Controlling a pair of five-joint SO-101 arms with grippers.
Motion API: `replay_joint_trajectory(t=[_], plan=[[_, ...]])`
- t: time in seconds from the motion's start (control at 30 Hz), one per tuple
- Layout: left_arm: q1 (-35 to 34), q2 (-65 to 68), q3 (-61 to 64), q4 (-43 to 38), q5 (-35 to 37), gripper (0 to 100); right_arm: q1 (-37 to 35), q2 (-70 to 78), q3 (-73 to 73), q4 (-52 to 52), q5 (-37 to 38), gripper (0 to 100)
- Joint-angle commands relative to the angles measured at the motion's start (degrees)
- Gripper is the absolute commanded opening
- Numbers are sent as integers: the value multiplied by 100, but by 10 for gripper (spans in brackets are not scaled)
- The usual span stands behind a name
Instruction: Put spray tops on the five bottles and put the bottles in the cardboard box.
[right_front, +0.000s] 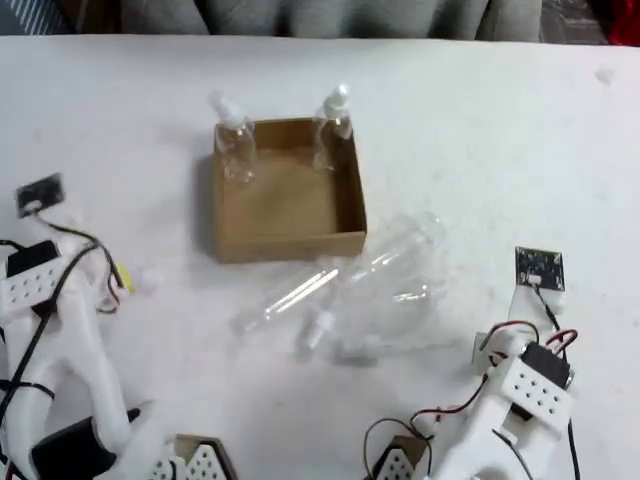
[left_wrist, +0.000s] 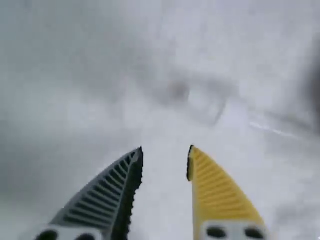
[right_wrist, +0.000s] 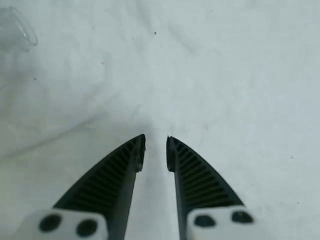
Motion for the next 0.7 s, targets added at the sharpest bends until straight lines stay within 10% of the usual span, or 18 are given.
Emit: replay_joint_trajectory(t=[0.0, 0.23, 0.67], plan=[[251, -57, -281, -185, 1547, 176, -57, -75, -35, -84, 79, 39], [866, -40, -281, -220, 2549, 345, -57, -92, 18, -66, 246, 38], [778, 1640, -1134, -448, 3077, 314, -57, -84, 18, -75, 246, 39]])
